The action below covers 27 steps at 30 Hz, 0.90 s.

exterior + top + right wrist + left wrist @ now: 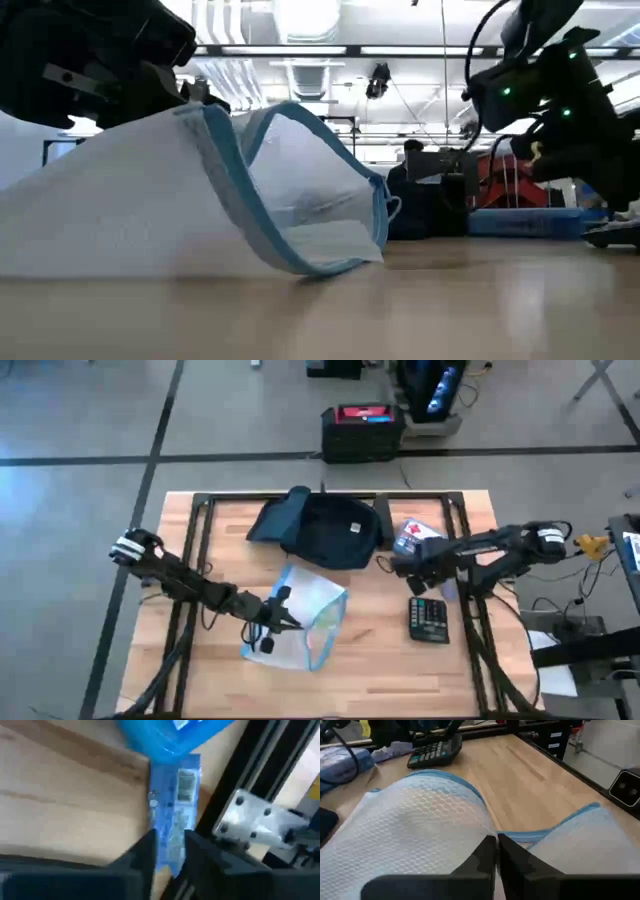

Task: Unpack backpack
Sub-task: Put the chocolate bar into the zip bag

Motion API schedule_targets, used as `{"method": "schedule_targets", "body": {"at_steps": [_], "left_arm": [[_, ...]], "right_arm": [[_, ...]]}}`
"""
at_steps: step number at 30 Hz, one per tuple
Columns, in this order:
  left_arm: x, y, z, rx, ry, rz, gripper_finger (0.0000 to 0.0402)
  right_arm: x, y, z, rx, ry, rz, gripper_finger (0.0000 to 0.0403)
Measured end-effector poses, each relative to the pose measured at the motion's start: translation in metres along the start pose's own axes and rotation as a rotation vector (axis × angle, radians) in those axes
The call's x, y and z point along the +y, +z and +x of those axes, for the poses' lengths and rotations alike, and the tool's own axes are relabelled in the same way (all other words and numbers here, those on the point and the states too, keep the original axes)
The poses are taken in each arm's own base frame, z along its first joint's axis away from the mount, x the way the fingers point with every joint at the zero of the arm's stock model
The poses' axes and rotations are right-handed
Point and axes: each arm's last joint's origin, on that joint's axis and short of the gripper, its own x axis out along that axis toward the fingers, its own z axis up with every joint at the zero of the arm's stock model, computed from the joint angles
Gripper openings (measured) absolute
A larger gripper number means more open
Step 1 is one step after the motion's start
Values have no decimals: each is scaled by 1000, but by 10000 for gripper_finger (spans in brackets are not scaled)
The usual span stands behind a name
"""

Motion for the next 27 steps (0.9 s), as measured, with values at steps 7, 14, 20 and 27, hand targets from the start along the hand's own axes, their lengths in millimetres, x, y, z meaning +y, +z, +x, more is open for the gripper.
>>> {"method": "schedule_targets", "body": {"at_steps": [7,14,20,27], "left_arm": [[0,-1,0,8,0,1,0],[0,-1,0,8,-1,2,0],[0,-1,0,10,0,2,0],[0,-2,0,15,-1,2,0]], "right_arm": [[3,8,12,74,-69,-3,15],[22,16,35,198,-183,-32,3],[47,17,38,233,-45,-65,1],[77,7,-12,-19,71,-162,0]]}}
